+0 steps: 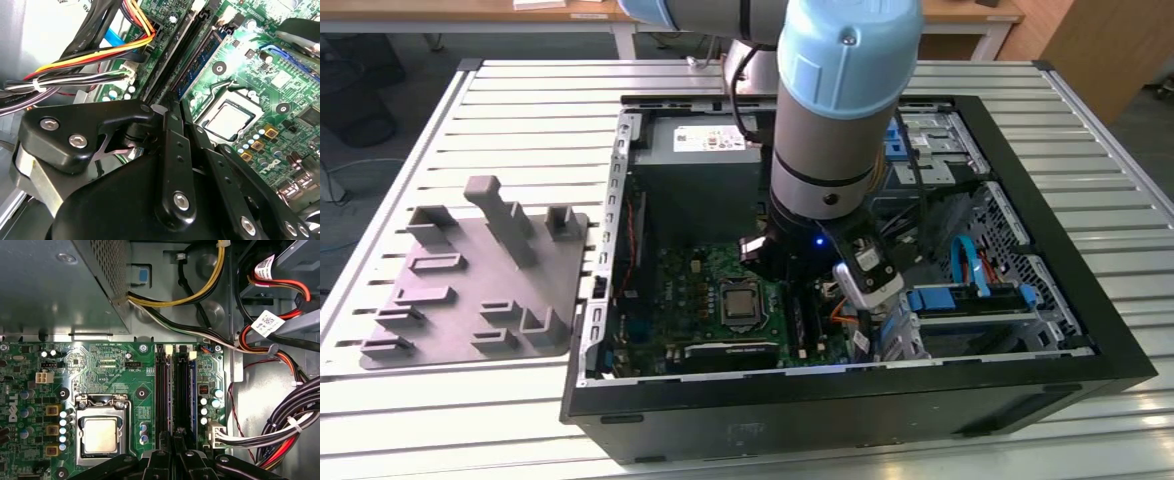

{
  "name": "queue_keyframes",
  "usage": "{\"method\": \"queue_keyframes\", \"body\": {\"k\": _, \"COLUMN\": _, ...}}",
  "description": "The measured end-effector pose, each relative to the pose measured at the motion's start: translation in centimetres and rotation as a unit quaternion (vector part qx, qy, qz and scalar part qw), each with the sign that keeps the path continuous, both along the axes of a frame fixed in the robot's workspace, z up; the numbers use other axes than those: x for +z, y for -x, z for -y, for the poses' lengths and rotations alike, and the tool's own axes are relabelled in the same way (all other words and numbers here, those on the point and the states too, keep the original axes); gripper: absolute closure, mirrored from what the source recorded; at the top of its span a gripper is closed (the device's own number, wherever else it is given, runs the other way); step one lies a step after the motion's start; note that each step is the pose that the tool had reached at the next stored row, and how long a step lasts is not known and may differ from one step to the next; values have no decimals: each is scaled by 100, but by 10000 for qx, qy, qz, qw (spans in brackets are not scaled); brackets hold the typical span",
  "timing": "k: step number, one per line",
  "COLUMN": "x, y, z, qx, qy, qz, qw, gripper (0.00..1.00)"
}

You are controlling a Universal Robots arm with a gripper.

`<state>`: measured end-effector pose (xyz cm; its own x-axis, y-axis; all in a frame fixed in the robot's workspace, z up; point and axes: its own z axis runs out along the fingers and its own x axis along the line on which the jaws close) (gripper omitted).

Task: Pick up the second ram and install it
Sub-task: 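Insert the second ram into the second slot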

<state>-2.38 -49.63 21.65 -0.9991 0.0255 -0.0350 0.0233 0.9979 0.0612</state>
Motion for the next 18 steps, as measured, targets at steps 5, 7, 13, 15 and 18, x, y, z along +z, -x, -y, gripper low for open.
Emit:
{"method": "queue_keyframes", "body": {"k": 5, "x": -52, "y": -1, "z": 1, "qx": 0, "qy": 2, "qz": -1, "qw": 10000, "gripper": 86}}
{"method": "queue_keyframes", "body": {"k": 7, "x": -52, "y": -1, "z": 0, "qx": 0, "qy": 2, "qz": -1, "qw": 10000, "gripper": 86}}
{"method": "queue_keyframes", "body": {"k": 13, "x": -57, "y": -2, "z": 0, "qx": 0, "qy": -1, "qz": 0, "qw": 10000, "gripper": 79}}
{"method": "queue_keyframes", "body": {"k": 15, "x": -34, "y": -2, "z": 1, "qx": 0, "qy": 21, "qz": -1, "qw": 10000, "gripper": 79}}
{"method": "queue_keyframes", "body": {"k": 18, "x": 99, "y": -2, "z": 0, "qx": 0, "qy": 22, "qz": 0, "qw": 10000, "gripper": 79}}
